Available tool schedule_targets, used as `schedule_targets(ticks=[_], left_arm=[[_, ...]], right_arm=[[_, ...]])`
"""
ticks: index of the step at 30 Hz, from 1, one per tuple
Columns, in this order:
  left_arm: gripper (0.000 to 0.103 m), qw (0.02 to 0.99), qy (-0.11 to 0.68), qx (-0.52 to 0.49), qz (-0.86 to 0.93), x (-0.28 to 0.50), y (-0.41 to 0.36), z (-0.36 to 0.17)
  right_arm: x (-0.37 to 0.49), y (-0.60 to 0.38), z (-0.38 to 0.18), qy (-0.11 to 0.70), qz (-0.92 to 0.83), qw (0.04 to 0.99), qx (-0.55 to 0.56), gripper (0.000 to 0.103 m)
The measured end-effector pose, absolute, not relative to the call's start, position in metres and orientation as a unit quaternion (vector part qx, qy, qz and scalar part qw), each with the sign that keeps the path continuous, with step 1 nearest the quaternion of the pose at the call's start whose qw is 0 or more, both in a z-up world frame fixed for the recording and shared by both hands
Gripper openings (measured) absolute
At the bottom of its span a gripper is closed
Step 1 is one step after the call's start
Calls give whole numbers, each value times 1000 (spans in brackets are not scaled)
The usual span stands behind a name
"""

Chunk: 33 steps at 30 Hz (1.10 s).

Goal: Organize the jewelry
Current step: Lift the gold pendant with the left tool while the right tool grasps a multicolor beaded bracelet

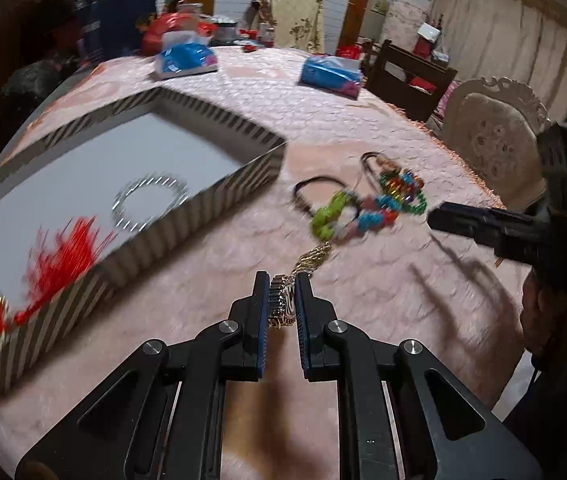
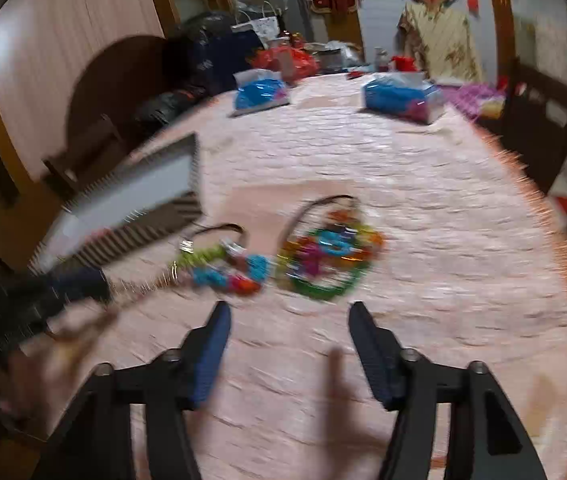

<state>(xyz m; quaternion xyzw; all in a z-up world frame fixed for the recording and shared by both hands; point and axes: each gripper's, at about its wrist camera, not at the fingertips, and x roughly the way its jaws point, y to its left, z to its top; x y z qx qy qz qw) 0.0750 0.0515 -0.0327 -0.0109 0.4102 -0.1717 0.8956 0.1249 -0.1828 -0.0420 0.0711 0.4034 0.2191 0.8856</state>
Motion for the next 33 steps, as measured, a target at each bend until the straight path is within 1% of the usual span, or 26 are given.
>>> schedule_targets(ticks=[1,2,4,6,7,8,10,13,17,20,24,26,27,28,29,31,33], left_arm=[[11,897,415,-6,-154,74,56,-38],[13,897,417,-6,-146,74,59,-41],[13,896,417,-24,-151,74,66,-42],[13,896,417,-23,-150,75,65,-43],[15,897,415,-15,-149,75,65,-44],[20,895,420,-12,-147,75,64,-48],[23,893,423,-31,-152,77,70,-53],[23,892,424,-39,-154,77,73,-53],[22,892,423,-39,-154,78,73,-53],[21,893,422,-42,-152,77,73,-53],[21,893,421,-39,-151,78,72,-53],[21,893,421,-41,-150,78,73,-53],[21,893,421,-41,-150,77,72,-53],[21,893,421,-41,-150,77,72,-53],[21,894,421,-41,-149,77,72,-53],[21,893,422,-41,-150,77,72,-53],[21,893,421,-41,-150,77,73,-53]], right_arm=[[127,-178,-44,406,233,880,78,44],[133,-172,-48,413,242,874,81,40],[140,-169,-54,422,209,879,71,36],[146,-187,-58,431,161,881,108,35],[146,-193,-57,427,149,884,117,35],[145,-199,-54,424,135,889,112,35],[148,-202,-55,428,129,890,94,35],[150,-205,-59,427,125,890,99,35],[153,-203,-50,398,153,898,105,35],[156,-189,-46,387,174,901,87,35],[173,-179,-60,425,171,884,93,34],[174,-185,-61,426,161,883,112,27],[174,-185,-61,425,159,884,115,25],[172,-186,-61,425,161,883,115,18],[171,-186,-61,425,166,882,115,14],[165,-186,-55,408,169,890,113,13],[158,-189,-47,391,172,897,111,8]])
